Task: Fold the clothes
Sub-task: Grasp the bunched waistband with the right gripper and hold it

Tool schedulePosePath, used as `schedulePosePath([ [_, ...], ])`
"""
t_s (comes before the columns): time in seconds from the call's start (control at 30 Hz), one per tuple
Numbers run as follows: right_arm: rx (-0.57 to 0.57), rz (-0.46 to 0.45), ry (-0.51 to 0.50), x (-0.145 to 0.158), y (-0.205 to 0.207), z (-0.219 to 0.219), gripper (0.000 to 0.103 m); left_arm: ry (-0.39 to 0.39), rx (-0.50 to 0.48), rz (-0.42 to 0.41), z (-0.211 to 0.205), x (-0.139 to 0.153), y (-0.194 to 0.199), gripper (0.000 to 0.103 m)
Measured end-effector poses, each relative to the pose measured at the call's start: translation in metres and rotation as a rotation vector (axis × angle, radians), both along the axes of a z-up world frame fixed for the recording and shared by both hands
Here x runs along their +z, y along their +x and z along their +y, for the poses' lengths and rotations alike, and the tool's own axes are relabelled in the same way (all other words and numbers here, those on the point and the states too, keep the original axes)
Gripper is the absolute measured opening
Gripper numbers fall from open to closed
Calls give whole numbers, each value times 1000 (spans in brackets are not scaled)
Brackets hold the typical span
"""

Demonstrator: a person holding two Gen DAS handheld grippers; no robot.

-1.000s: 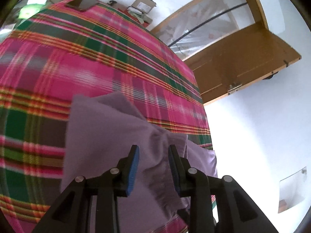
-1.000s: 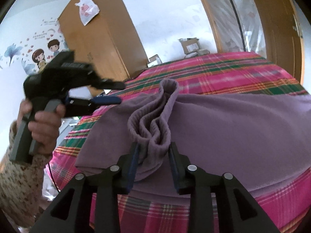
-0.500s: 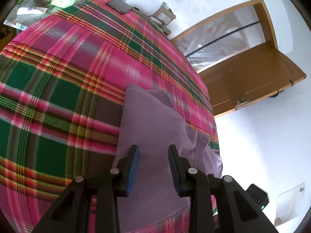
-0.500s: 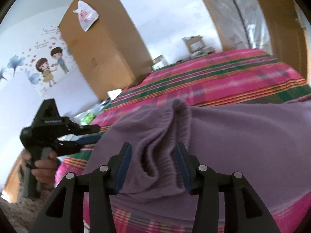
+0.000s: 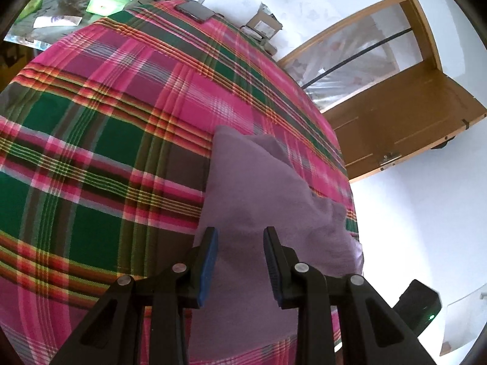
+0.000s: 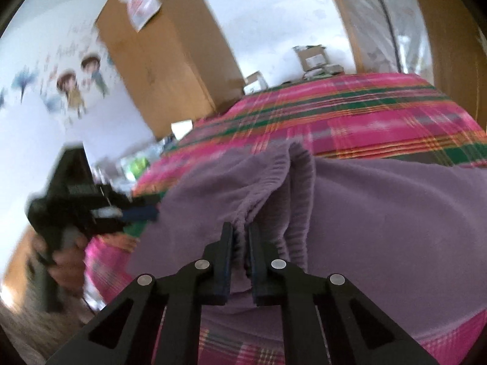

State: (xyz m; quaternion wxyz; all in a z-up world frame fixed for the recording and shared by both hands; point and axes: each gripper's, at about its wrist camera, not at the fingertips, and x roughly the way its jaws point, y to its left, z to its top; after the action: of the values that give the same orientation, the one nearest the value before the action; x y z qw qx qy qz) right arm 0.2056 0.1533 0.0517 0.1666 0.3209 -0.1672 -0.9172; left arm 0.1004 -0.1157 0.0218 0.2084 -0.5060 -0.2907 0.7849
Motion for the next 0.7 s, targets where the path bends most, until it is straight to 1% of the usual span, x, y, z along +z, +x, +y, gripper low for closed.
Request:
schedulePosePath([
  [0.07, -23, 5, -56, 5, 7, 13, 9, -8, 1, -2, 1, -2, 0, 31],
  [0.13, -41, -18, -45, 2, 11, 16, 9, -17, -2, -5, 2, -4, -1, 31],
  [0.23, -61, -80, -7, -15, 9, 16, 9, -24, -4, -11, 3, -7, -1, 31],
  [0.3, -61, -96, 13, -20, 6, 14, 11, -36, -7, -12, 3, -7, 0, 31],
  [0.33, -59, -99, 24, -22, 5, 14, 14, -38, -8, -10, 3, -6, 0, 31],
  [0.4, -47, -94, 43, -19, 4, 12, 15, -42, -7, -8, 2, -6, 1, 31],
  [0.43, -45, -87, 46, -16, 2, 13, 24, -41, -6, -6, 2, -6, 1, 31],
  [0.5, -46, -87, 28, -14, -5, 19, 35, -42, -8, -7, 2, -7, 1, 31],
  [0.63, -48, -86, -9, -11, -19, 31, 35, -41, -6, -12, 1, -8, 3, 31],
  [0.67, -48, -92, -20, -11, -23, 34, 35, -42, -7, -11, 1, -8, 3, 31],
  [0.7, -44, -122, -39, -16, -31, 35, 35, -45, -10, -11, 1, -7, 4, 31],
])
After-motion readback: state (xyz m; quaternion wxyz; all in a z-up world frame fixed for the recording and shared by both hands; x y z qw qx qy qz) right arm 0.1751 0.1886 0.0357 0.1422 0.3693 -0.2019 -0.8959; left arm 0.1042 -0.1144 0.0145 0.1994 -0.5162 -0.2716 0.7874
